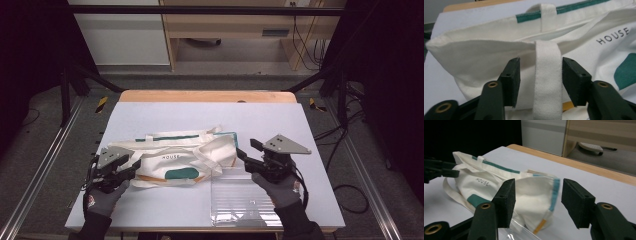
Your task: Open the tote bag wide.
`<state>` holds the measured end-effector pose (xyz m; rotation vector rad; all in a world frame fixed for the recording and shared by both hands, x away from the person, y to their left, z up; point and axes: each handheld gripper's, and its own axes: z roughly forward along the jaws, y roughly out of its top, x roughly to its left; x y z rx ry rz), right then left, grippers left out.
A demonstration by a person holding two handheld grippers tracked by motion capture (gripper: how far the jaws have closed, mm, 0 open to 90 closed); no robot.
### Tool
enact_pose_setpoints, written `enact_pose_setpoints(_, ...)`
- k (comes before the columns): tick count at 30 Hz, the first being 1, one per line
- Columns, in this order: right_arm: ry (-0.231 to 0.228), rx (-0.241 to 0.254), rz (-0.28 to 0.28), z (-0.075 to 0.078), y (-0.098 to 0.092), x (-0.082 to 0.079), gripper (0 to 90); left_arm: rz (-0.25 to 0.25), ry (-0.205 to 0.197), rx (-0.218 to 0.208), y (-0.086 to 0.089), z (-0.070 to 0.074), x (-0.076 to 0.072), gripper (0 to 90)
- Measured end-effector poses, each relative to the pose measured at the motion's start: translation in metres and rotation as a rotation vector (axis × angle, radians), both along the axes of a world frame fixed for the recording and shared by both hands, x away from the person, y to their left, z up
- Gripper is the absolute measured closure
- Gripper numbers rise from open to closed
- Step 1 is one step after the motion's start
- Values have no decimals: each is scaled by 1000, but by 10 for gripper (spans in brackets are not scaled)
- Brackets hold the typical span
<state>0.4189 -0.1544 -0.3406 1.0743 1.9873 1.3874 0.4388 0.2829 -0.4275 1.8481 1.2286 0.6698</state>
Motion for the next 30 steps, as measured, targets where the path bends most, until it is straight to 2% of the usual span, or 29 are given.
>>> enact_pose_setpoints(1,0,0,0,0,0,0,455,-1,8,2,0,-2,1,501)
enact_pose_setpoints(7,15,-23,36,-5,32,7,462,-21,37,14,-1,-8,3,642)
enact_pose_setpoints(11,24,-34,44,-8,48,13,466,-24,56,23,-3,-9,4,669)
enact_pose_setpoints(13,30,-36,50,-10,54,15,468,-23,58,19,-2,-9,4,682)
enact_pose_setpoints(15,42,-52,56,-14,65,18,474,-24,58,7,0,-7,2,751)
enact_pose_setpoints(17,47,-56,58,-15,69,19,478,-27,57,-7,2,-7,1,773)
enact_pose_setpoints(18,57,-65,67,-18,78,21,486,-33,65,-9,2,-7,0,801)
enact_pose_setpoints(22,68,-88,75,-23,91,24,506,-41,72,-1,2,-7,-1,813)
enact_pose_setpoints(27,99,-115,83,-33,109,29,532,-51,50,-20,5,-1,-10,819)
enact_pose_setpoints(30,105,-130,78,-36,113,29,532,-62,44,-31,7,1,-17,820)
